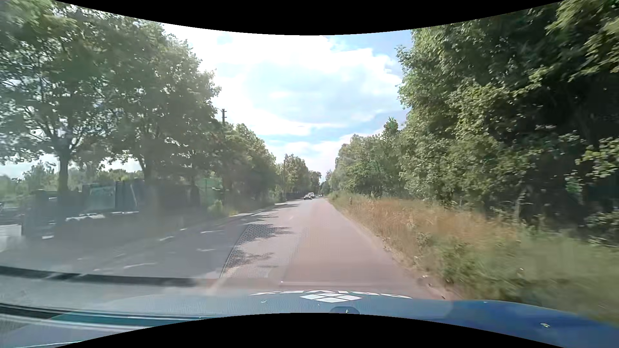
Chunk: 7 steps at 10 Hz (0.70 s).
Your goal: Follow the waypoints while adhering to traffic rules and regulations
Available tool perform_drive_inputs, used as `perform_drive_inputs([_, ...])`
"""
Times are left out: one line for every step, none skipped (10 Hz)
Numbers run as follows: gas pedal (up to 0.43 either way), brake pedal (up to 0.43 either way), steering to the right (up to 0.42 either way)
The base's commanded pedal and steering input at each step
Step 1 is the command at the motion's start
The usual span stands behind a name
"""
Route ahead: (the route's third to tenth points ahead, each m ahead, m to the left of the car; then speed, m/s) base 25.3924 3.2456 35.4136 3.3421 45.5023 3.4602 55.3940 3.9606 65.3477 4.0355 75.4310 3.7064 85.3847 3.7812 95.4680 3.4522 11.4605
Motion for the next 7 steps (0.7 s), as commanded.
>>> perform_drive_inputs([0.189, 0.000, -0.006])
perform_drive_inputs([0.189, 0.000, -0.006])
perform_drive_inputs([0.189, 0.000, -0.005])
perform_drive_inputs([0.189, 0.000, -0.004])
perform_drive_inputs([0.177, 0.000, -0.003])
perform_drive_inputs([0.177, 0.000, -0.002])
perform_drive_inputs([0.177, 0.000, 0.000])
